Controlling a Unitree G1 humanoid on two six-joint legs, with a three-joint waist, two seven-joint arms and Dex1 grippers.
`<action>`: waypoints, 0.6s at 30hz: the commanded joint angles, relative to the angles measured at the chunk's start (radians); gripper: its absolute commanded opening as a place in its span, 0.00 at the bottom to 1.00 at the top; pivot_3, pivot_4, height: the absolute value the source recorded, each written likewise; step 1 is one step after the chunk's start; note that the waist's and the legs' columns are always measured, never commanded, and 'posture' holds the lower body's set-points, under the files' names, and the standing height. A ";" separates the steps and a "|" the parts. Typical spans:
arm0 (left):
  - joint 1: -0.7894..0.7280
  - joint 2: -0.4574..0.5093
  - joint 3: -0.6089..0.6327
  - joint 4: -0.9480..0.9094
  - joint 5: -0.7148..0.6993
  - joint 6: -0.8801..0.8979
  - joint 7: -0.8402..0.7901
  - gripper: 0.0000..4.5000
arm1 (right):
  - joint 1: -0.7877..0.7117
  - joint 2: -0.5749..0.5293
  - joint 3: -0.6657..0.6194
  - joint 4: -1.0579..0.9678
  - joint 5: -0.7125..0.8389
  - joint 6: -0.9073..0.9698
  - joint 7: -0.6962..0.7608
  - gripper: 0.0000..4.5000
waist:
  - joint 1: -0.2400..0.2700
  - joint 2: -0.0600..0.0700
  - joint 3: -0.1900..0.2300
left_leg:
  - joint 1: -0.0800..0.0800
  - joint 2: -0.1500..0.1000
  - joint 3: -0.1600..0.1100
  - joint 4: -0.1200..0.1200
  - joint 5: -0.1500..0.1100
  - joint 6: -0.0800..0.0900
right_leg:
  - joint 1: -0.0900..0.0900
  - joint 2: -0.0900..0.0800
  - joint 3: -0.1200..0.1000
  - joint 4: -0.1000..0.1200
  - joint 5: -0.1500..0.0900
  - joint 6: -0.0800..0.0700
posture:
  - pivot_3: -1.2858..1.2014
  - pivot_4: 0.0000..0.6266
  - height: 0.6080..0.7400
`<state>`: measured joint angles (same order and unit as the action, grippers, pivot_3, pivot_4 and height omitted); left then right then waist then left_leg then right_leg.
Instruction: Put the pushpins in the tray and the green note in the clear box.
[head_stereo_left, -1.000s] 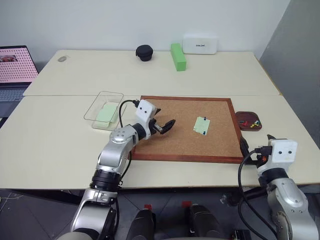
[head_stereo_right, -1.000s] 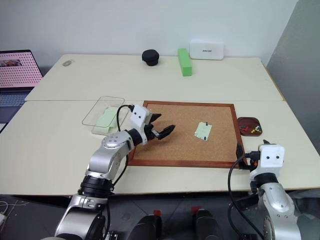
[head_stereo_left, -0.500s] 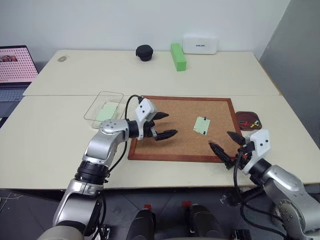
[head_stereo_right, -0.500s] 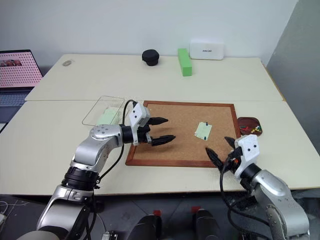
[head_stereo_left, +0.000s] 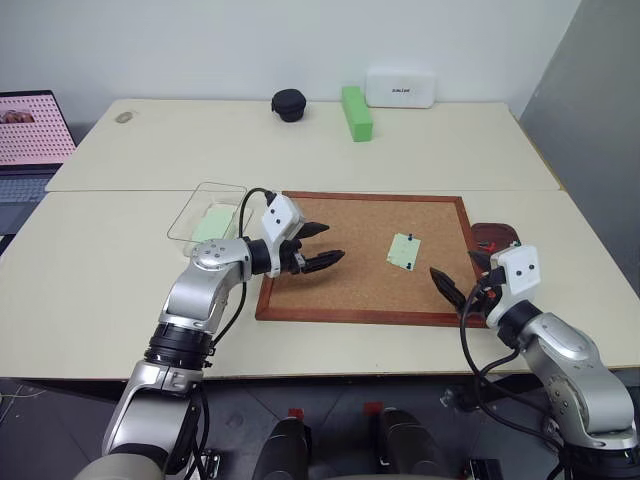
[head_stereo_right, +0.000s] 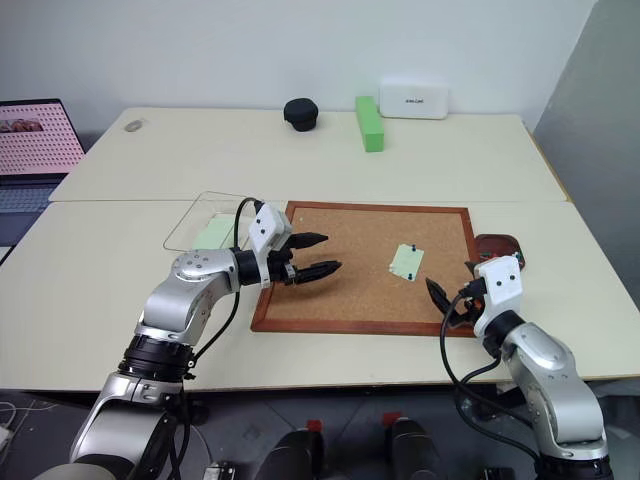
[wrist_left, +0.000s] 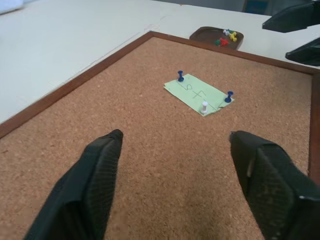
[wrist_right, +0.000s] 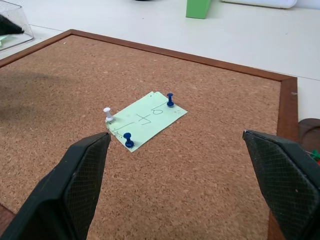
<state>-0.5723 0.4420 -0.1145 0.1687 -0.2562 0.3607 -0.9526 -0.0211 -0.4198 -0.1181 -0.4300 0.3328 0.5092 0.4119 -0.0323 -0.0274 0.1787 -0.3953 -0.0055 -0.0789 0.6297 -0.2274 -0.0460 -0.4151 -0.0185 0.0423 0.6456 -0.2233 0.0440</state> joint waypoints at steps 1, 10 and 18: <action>-0.004 -0.011 0.014 -0.012 -0.005 -0.042 0.006 0.58 | -0.048 -0.001 0.014 0.024 -0.006 -0.035 0.017 1.00 | 0.000 0.000 0.000 | 0.000 0.000 0.000 0.000 0.000 0.000 | 0.000 0.000 0.000 0.000 0.000 0.000 | 0.52 0.24 1.00; -0.010 -0.061 -0.028 0.062 0.017 -0.095 -0.004 0.16 | -0.237 0.043 0.077 0.253 -0.044 -0.115 0.043 1.00 | 0.000 0.000 0.000 | 0.000 0.000 0.000 0.000 0.000 0.000 | 0.000 0.000 0.000 0.001 0.000 0.000 | 0.52 0.24 1.00; -0.047 -0.143 -0.076 0.182 0.060 -0.151 -0.012 0.00 | -0.391 0.086 0.109 0.511 -0.096 -0.217 0.062 1.00 | 0.000 0.000 0.000 | 0.000 0.000 0.000 0.000 0.000 0.000 | 0.000 0.000 0.000 0.001 0.001 0.000 | 0.52 0.24 1.00</action>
<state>-0.5936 0.3094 -0.1741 0.3450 -0.2136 0.2462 -0.9550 -0.3666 -0.3418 -0.0066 0.0407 0.2529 0.3430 0.4615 -0.0320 -0.0273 0.1787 -0.3954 -0.0059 -0.0789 0.6299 -0.2273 -0.0460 -0.4151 -0.0184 0.0424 0.6466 -0.2226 0.0442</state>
